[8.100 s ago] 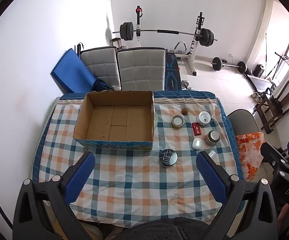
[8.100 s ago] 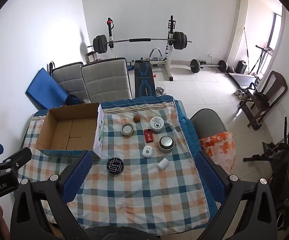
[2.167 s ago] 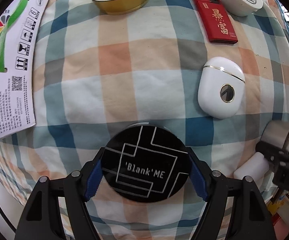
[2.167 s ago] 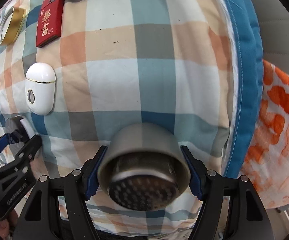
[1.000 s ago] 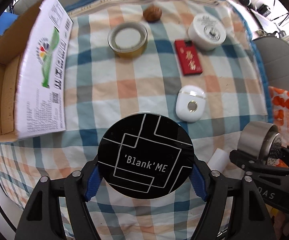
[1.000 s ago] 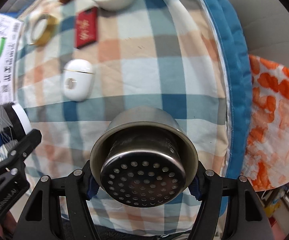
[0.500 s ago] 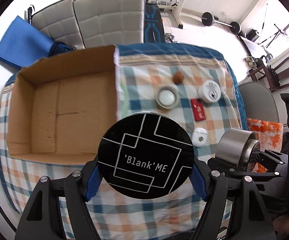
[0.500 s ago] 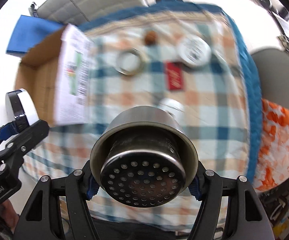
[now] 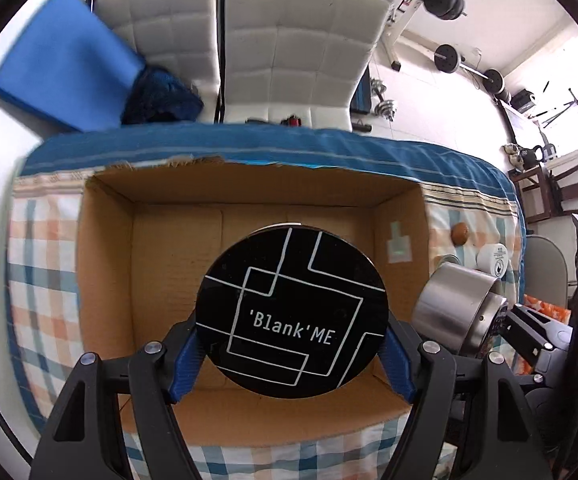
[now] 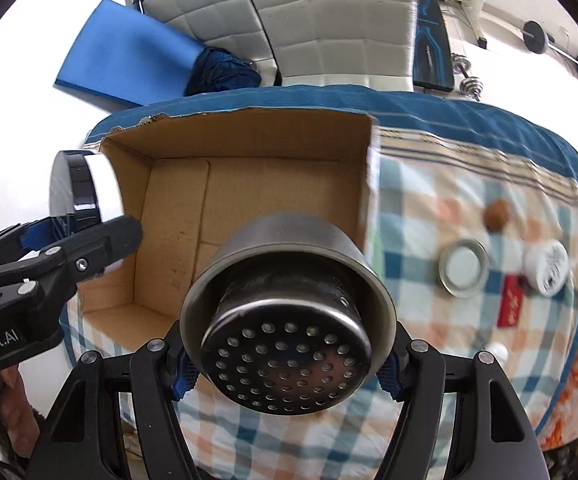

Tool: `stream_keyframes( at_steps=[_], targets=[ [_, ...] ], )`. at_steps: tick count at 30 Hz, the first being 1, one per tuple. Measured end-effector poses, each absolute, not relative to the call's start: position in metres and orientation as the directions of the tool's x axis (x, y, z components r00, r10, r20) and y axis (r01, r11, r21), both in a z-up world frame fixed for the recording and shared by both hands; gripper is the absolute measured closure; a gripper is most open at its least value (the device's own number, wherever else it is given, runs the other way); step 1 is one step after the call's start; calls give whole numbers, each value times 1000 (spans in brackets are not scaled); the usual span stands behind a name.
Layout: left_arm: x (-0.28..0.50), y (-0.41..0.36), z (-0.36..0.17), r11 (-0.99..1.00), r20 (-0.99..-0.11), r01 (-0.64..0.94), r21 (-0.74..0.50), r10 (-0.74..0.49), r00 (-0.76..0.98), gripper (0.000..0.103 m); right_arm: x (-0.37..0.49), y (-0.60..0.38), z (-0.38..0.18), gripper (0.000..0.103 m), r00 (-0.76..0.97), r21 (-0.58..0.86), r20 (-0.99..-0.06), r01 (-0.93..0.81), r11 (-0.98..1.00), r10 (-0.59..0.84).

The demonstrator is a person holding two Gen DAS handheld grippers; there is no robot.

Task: Organize rigid objects
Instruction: 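Lower the black tin into the box with left tool while right tool places the strainer cup beside it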

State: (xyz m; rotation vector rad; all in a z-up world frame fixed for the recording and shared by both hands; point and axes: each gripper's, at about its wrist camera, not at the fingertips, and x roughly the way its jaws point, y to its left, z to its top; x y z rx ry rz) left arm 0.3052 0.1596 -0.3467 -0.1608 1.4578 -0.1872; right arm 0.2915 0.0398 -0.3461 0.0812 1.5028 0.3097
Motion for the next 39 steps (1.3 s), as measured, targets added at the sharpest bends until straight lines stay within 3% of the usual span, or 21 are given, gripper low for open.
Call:
stream_keyframes(
  at_steps=[8,15,24,32,39],
  targets=[
    [346,191,-445,947,-945,-55,-315,-319,-79,30,339,93,-403,32,-42,212,-977,-185,960,208],
    [359,185,-488,930,-916,-86,-357,-367,-163,30,364,106,-457,31,-100,167,-984,-197,966,150],
    [364,180,-487,953,-938,-65,-296,-303,-168,29,382,96,-485,31,-119,169,-981,-142,975,153],
    [357,184,-464,956,-940,-76,-284,-294,-172,12,379,92,-487,28,-148,177,-976,-119,977,159],
    [328,189,-408,975,-972,-56,-217,-221,-79,0,356,96,-454,16,-121,156,-982,-118,981,142]
  ],
)
